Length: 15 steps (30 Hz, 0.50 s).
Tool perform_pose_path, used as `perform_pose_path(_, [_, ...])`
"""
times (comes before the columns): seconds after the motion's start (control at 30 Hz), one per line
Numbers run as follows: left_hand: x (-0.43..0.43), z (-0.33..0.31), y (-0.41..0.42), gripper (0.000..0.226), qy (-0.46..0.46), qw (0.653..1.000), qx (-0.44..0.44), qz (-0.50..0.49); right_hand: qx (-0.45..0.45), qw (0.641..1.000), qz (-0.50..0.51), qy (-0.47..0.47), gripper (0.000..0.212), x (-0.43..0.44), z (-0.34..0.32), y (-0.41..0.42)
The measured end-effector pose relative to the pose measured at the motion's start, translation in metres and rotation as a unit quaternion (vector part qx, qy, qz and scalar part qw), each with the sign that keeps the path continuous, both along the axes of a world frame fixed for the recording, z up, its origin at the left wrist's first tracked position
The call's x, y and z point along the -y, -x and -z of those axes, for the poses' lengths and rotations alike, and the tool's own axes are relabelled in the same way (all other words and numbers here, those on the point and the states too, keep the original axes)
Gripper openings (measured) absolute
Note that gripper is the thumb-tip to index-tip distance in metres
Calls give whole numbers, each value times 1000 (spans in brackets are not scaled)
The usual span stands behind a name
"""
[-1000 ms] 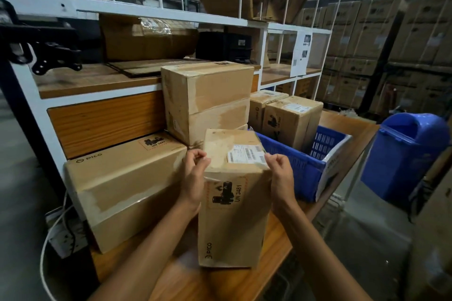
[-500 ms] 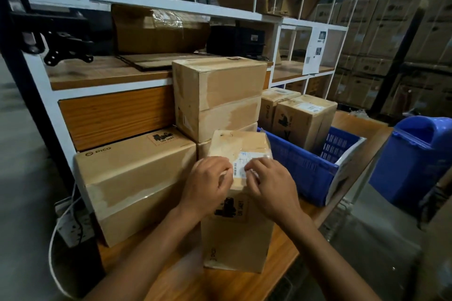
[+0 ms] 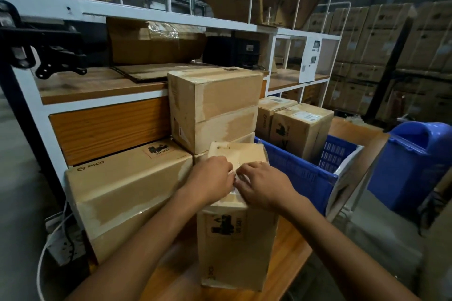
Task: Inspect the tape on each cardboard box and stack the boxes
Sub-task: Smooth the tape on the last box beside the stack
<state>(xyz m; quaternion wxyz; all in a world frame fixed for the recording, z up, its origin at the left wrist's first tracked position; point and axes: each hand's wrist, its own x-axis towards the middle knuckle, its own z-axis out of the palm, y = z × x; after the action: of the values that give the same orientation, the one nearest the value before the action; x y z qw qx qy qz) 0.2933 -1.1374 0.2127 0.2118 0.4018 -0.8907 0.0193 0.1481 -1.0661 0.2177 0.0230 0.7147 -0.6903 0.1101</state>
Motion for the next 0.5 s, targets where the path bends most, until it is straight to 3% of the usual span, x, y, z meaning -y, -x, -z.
perform_pose_path(0.13, [13, -20, 12, 20, -10, 1000, -6, -9, -31, 998, 7, -61, 35, 25, -32, 10])
perform_pose_path(0.23, [30, -21, 21, 29, -53, 998, -12, -6, -9, 999, 29, -16, 30, 51, -41, 22])
perform_pose_path(0.33, [44, -7, 24, 22, -76, 997, 12, -25, 8, 999, 38, 2, 34, 59, -10, 28])
perform_pose_path(0.5, [59, 3, 29, 41, -78, 997, 23, -2, 74, 994, 72, 41, 40, 59, 12, 31])
